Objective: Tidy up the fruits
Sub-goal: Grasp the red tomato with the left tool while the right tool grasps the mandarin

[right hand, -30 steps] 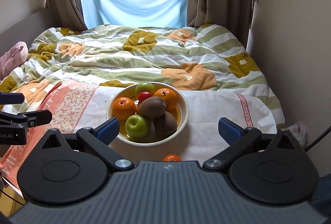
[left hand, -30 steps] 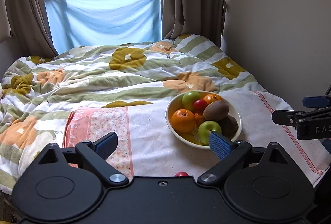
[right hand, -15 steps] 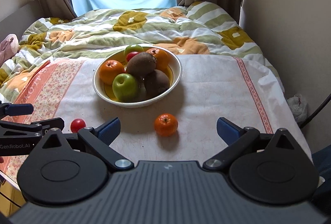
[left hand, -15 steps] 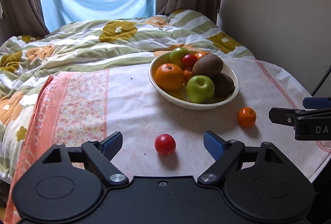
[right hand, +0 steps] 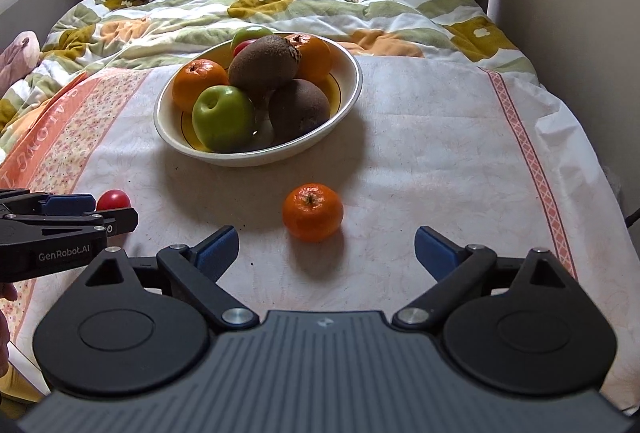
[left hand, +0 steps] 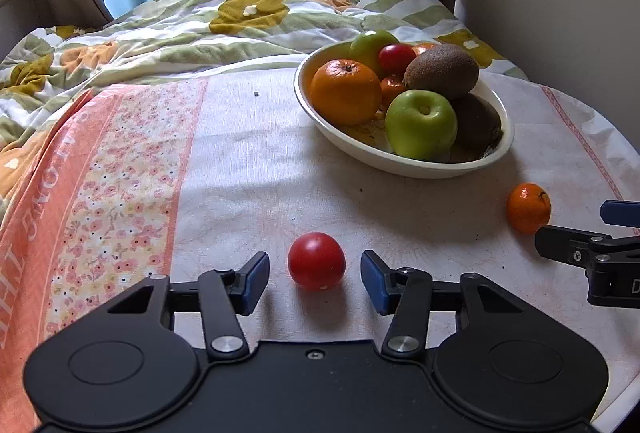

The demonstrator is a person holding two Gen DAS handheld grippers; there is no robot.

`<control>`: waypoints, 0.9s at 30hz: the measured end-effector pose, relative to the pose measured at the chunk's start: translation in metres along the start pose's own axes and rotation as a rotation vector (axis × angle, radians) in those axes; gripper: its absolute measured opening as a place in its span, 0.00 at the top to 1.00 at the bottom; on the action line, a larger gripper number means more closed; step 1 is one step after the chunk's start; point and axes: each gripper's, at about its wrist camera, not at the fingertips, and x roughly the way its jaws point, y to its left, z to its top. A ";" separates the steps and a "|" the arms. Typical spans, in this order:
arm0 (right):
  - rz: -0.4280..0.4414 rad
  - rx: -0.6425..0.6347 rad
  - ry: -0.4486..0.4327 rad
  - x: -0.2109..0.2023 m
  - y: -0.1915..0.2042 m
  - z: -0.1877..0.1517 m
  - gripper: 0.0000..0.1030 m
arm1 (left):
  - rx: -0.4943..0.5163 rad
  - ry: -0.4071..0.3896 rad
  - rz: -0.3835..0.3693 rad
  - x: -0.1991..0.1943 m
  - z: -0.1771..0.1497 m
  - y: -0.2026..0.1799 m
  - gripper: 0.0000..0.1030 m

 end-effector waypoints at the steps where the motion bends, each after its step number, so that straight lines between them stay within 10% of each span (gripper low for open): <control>1: 0.008 -0.003 0.007 0.003 -0.001 0.001 0.00 | -0.005 0.007 0.006 0.003 0.000 0.000 0.53; 27: 0.082 -0.102 0.056 0.038 0.000 0.017 0.36 | -0.058 0.008 0.069 -0.008 -0.002 -0.006 0.66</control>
